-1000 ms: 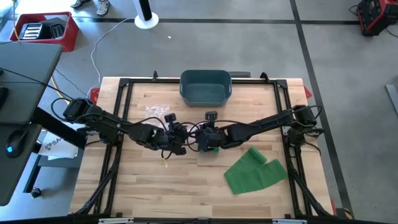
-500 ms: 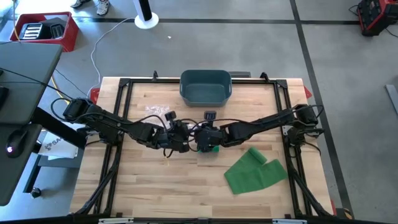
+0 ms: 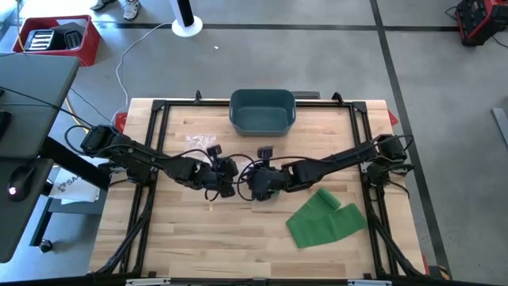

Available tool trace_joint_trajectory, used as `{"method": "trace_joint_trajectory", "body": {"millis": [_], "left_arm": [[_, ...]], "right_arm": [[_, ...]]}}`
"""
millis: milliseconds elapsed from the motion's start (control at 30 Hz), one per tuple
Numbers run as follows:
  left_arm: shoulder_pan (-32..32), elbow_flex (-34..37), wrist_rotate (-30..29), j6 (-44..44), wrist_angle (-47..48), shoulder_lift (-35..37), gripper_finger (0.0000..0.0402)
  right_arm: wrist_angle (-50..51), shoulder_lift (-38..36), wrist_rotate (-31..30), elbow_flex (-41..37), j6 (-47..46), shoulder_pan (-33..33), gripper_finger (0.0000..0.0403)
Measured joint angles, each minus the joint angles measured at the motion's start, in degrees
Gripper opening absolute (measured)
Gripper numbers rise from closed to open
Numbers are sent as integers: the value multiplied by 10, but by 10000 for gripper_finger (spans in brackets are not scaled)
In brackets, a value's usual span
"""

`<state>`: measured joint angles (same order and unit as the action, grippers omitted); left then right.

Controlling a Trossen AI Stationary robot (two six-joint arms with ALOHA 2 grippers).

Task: Roll bandage
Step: Open the bottom transparent zip bag

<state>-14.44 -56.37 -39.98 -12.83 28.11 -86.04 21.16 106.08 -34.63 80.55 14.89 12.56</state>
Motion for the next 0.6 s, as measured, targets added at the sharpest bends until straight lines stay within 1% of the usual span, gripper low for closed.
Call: {"method": "trace_joint_trajectory", "body": {"millis": [100,167,333,433,500,600], "left_arm": [[-1,9,12,-10,-13,0,34],[-4,13,6,-25,-12,0,10],[-5,13,-4,-68,-10,0,3],[-10,13,-30,-89,-11,0,2],[-12,13,-37,-92,-14,0,1],[-19,13,-41,-96,-27,0,1]], "right_arm": [[-15,0,23,0,-10,0,8],[-14,0,36,0,-9,0,28],[2,-20,32,0,-9,8,116],[6,-44,34,0,21,26,163],[4,-49,41,0,52,39,182],[2,-47,76,0,101,47,193]]}}
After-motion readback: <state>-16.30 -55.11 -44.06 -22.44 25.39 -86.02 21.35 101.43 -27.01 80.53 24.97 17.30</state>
